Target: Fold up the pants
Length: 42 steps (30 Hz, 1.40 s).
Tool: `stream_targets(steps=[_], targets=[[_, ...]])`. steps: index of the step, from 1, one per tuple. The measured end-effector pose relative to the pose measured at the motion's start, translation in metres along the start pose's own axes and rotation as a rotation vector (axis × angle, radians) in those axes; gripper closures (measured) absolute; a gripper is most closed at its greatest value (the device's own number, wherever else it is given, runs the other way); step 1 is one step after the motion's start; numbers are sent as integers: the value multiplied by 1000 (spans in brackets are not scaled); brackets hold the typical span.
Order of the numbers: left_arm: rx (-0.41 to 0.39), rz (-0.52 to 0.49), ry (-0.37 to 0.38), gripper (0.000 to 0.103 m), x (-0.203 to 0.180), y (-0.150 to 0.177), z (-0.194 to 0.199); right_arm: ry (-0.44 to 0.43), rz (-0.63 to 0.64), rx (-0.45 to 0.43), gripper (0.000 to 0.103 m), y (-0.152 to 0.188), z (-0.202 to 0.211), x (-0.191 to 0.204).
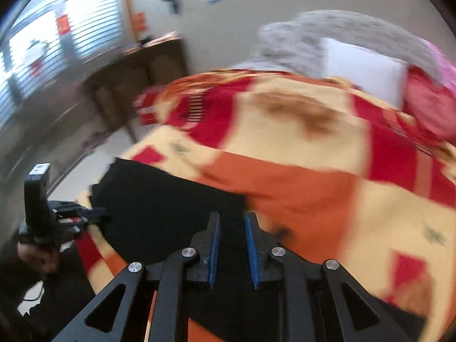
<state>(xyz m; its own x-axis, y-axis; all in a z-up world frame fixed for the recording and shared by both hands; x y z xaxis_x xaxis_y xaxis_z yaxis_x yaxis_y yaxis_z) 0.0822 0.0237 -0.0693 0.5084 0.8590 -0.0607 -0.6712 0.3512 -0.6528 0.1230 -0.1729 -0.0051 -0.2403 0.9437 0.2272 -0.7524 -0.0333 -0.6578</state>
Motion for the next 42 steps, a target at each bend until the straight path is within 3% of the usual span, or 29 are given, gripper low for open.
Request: stream_targets(steps=[4, 5, 8, 9, 11, 13, 14, 16, 17, 18, 21, 24, 26, 29, 31, 33, 34, 39, 42], targets=[[6, 12, 15, 94, -2, 4, 4, 167, -60, 211, 86, 17, -87, -18], [7, 11, 22, 94, -3, 6, 5, 154, -76, 146, 86, 11, -86, -19], [-7, 17, 35, 94, -3, 7, 7, 206, -73, 155, 86, 8, -81, -12], [-12, 19, 39, 94, -3, 7, 6, 196, -65, 124, 86, 5, -71, 2], [-26, 34, 55, 94, -2, 7, 6, 62, -16, 97, 86, 5, -55, 37], [-36, 60, 79, 94, 0, 8, 7, -83, 72, 137, 85, 24, -48, 85], [-39, 70, 88, 94, 0, 7, 7, -93, 114, 174, 85, 38, -51, 98], [-42, 90, 103, 94, 1, 7, 7, -5, 190, 261, 83, 72, -68, 100], [-44, 94, 106, 94, 1, 8, 8, 6, 218, 255, 82, 83, -71, 99], [-44, 93, 104, 94, 1, 7, 9, -5, 234, 190, 80, 83, -65, 99], [-29, 65, 88, 94, -2, 1, 12, -18, 201, 192, 80, 91, -60, 92], [-87, 65, 110, 93, -6, -31, 26, -35, 166, 217, 78, 89, -58, 93], [-115, 47, 56, 82, -4, -55, 26, -42, 169, 224, 73, 94, -53, 102], [-103, 42, -41, 81, 13, -76, 5, -55, 169, 226, 65, 94, -51, 99], [-34, 116, -120, 81, 37, -69, -19, -58, 174, 214, 64, 97, -50, 100], [57, 245, -78, 82, 53, -47, -41, -69, 146, 199, 64, 96, -47, 98], [7, 267, -64, 81, 55, -46, -36, -79, 125, 190, 64, 94, -47, 93], [16, 264, -79, 81, 46, -45, -25, -114, 16, 137, 65, 92, -32, 82], [-52, 207, -50, 81, 16, -61, -11, -9, -50, -27, 65, 81, 7, 51]])
Point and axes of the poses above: each gripper's, at about its wrist camera, not at the fingertips, and z roughly against the way its jaws point, x to its left, y to its underside, the point moved 9 cm from there along -z, roughly the way its jaws point, and after that the axes turned 9 degrees about -z, right-handed, at the moved point
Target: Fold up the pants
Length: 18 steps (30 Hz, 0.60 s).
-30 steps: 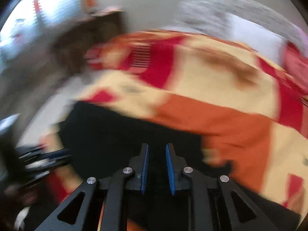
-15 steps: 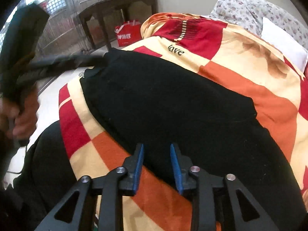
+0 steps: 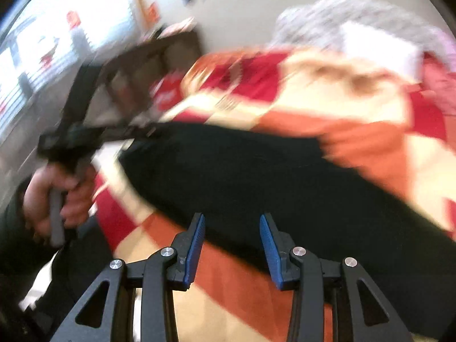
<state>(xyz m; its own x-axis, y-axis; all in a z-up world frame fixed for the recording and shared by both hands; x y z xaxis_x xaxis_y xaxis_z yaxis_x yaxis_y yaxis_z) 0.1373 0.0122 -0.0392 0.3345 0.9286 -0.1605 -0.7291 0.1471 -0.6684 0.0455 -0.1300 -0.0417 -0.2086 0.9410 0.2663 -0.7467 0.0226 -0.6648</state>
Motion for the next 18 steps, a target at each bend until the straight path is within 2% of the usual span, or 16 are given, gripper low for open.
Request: stream_targets(steps=[5, 6, 8, 11, 13, 15, 18], targets=[[-153, -195, 49, 81, -78, -9, 11, 233, -110, -228, 65, -9, 72, -88], [-178, -218, 54, 81, -87, -9, 8, 252, -145, -256, 65, -8, 83, -103], [-226, -270, 34, 81, -99, -4, 1, 220, -265, -341, 65, 2, 110, -131], [-193, -328, -33, 81, -103, 3, -12, 228, -395, -444, 65, 24, 133, -160], [-234, -344, -12, 80, -109, -1, -6, 274, -472, -449, 65, 37, 136, -175], [-225, -348, -19, 78, -110, 0, -9, 328, -530, -467, 65, 43, 146, -186], [-209, -328, -19, 78, -106, 1, -12, 377, -504, -450, 65, 47, 149, -182]])
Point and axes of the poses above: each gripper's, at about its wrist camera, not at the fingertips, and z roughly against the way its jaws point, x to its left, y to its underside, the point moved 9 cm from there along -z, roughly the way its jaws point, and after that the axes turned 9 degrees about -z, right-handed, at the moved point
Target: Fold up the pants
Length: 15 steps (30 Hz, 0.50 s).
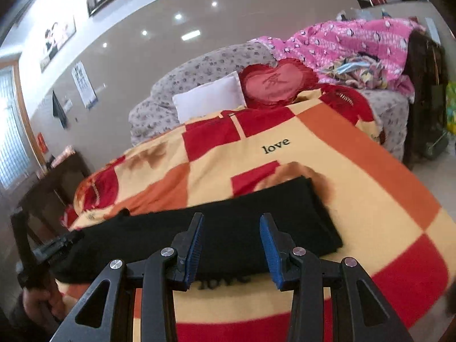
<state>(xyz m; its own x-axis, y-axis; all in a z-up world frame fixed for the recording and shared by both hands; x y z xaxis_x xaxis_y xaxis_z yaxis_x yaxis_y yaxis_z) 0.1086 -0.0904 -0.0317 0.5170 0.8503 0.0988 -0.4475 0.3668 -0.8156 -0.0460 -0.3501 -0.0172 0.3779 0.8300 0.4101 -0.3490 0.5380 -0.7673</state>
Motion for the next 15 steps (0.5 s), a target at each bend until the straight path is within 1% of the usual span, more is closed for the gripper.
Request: stream_targets(steps=[3, 5, 8, 10, 12, 15], targets=[[12, 26, 1, 78, 4, 2, -1, 54, 40, -7, 65, 3, 12, -6], [14, 32, -3, 78, 4, 3, 0, 60, 14, 3, 65, 6, 16, -13], [13, 30, -12, 78, 3, 4, 2, 33, -71, 27, 65, 8, 28, -26], [19, 30, -17, 78, 3, 5, 1, -8, -143, 42, 65, 4, 39, -33], [29, 31, -19, 78, 4, 7, 0, -48, -218, 59, 63, -3, 50, -41], [35, 35, -15, 78, 4, 8, -1, -89, -337, 60, 62, -16, 63, -57]])
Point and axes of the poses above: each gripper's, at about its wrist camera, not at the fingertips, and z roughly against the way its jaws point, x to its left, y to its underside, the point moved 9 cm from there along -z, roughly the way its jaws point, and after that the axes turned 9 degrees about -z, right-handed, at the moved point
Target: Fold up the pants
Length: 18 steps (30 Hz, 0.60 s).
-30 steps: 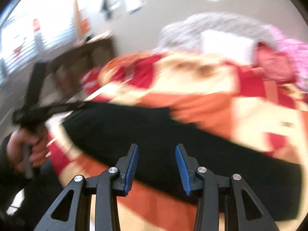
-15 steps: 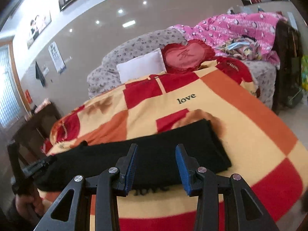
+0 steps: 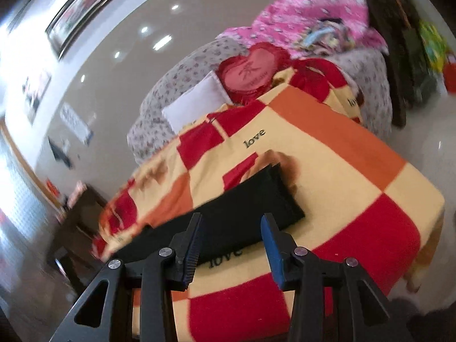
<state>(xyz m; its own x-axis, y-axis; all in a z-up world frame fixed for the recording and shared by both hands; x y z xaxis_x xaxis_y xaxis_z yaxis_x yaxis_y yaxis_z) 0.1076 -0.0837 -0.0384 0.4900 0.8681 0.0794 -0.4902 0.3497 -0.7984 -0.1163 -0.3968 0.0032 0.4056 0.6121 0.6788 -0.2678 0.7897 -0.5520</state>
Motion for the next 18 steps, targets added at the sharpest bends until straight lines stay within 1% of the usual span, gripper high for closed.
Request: stream_targets(steps=[2, 5, 8, 9, 12, 14, 15, 16, 18], targets=[[2, 4, 7, 78, 1, 1, 0, 2, -74, 8, 61, -8, 4, -9], [11, 4, 18, 78, 0, 2, 0, -25, -223, 31, 61, -13, 2, -25], [17, 1, 16, 78, 0, 3, -2, -58, -341, 109, 61, -3, -11, -33], [19, 1, 14, 78, 0, 3, -2, -51, -367, 140, 60, 3, -18, -35], [27, 11, 16, 78, 1, 4, -3, -5, -369, 191, 61, 12, -35, -41], [31, 16, 21, 78, 2, 5, -3, 70, -358, 207, 61, 12, -47, -52], [33, 17, 22, 78, 1, 6, -3, 91, -367, 213, 61, 12, -52, -59], [35, 18, 24, 78, 1, 7, -3, 106, -381, 225, 61, 13, -56, -64], [37, 19, 27, 78, 2, 6, -4, 86, -391, 218, 61, 7, -60, -66]])
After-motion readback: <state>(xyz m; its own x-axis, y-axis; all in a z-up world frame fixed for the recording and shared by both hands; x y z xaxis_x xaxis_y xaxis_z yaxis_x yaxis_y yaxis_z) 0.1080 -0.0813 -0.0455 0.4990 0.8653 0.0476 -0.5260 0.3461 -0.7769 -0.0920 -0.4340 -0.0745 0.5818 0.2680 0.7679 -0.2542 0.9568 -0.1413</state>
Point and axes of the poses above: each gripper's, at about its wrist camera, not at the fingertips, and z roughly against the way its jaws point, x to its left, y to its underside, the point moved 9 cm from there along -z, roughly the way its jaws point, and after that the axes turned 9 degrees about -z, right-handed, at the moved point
